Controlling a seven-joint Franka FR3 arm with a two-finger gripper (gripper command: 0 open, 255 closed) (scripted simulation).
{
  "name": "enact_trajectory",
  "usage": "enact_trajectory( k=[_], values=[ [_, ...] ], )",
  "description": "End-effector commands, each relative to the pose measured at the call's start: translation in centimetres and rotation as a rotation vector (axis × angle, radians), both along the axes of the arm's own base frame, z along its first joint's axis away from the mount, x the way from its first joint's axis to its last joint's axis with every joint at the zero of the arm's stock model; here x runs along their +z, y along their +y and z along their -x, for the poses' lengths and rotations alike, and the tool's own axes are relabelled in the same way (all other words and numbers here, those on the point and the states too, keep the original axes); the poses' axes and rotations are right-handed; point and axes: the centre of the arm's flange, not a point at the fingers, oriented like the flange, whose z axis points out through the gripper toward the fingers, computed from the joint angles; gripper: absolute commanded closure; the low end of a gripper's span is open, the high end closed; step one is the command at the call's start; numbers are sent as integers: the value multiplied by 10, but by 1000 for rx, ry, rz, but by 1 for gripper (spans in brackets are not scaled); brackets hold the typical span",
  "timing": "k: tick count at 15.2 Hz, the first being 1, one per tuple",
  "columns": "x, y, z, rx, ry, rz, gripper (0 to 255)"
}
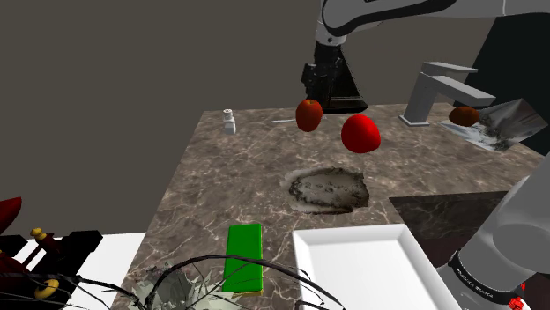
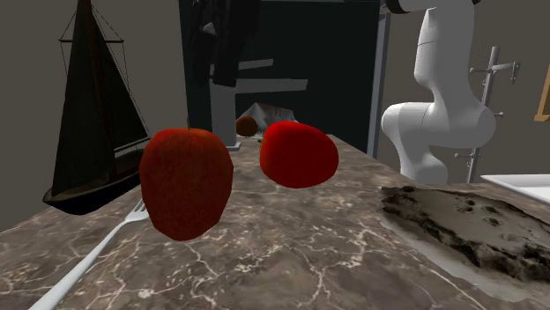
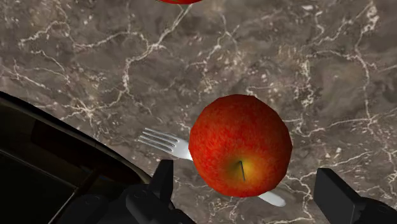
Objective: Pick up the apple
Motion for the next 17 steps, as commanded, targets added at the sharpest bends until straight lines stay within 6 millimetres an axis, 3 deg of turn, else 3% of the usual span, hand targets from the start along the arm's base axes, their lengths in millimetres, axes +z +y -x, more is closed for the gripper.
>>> enact_trajectory(
  k=[1,2,9,11,12,17],
  values=[
    [9,4,-20,-9,-34,1,0],
    [10,5,-23,-10,-40,2,0],
    [-30,5,-23,-10,-40,2,0],
    [-30,5,-23,-10,-40,2,0],
    [-29,4,-23,-10,-40,2,255],
    [-30,4,-23,-10,-40,2,255]
  ],
)
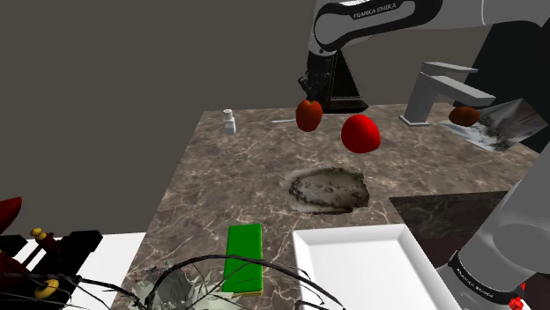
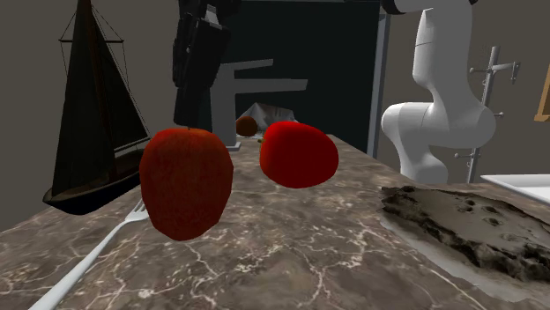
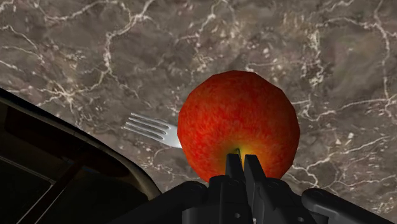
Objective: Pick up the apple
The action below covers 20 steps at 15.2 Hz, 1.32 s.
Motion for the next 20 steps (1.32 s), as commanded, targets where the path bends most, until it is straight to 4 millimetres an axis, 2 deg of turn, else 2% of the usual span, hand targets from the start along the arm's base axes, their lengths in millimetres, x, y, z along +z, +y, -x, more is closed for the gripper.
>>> enact_trajectory(
  k=[1,4,19,20],
  values=[
    [0,0,0,0,0,0,255],
    [0,0,0,0,0,0,255],
    [79,0,0,0,0,0,255],
    [80,0,0,0,0,0,255]
  ],
)
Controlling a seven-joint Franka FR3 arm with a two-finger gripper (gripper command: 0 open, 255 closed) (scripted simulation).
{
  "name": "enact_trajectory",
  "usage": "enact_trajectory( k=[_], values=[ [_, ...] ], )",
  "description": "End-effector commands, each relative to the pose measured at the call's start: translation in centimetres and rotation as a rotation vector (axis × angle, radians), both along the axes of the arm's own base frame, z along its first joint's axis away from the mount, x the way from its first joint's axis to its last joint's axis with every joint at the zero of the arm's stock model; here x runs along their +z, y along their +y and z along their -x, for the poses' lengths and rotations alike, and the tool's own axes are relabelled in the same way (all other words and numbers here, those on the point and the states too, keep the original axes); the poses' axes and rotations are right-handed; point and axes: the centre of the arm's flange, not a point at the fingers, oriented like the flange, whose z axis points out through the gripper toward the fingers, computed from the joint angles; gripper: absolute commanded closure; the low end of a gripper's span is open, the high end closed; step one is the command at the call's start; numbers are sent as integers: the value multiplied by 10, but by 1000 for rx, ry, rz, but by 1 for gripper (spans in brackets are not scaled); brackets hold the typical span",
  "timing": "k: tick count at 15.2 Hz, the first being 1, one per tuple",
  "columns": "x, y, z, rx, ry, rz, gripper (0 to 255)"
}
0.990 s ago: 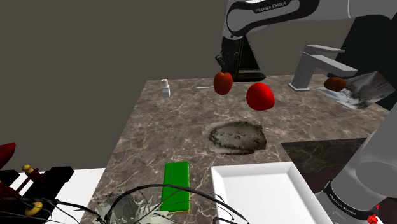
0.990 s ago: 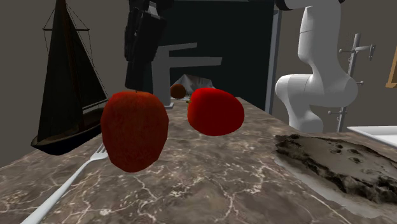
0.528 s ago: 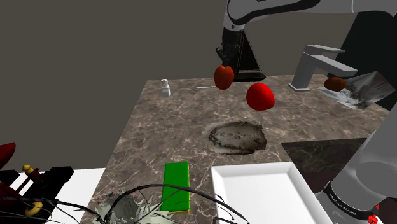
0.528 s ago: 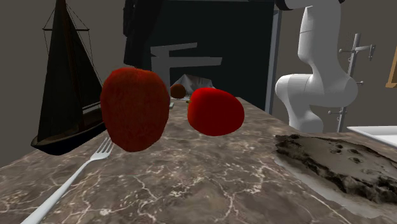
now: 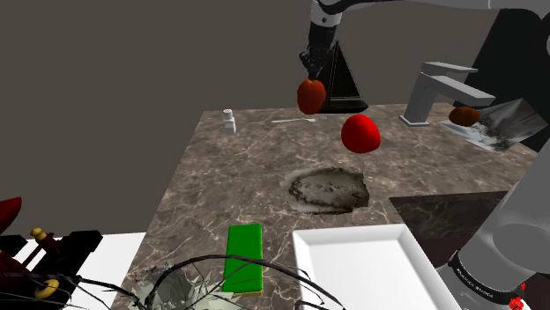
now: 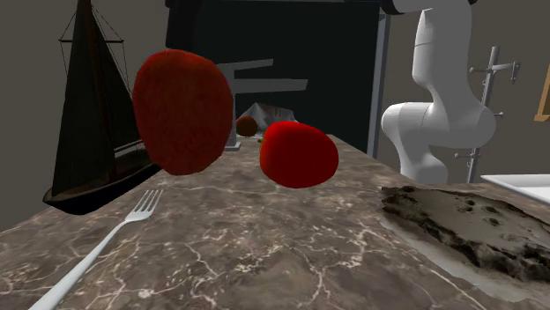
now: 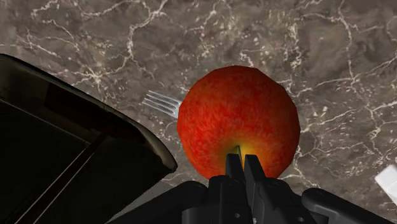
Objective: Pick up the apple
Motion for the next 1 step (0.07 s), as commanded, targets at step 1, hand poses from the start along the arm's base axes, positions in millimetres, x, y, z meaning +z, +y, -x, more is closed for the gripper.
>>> enact_trajectory(
  k=[1],
  values=[
    [3,0,1,0,0,0,255]
  ],
)
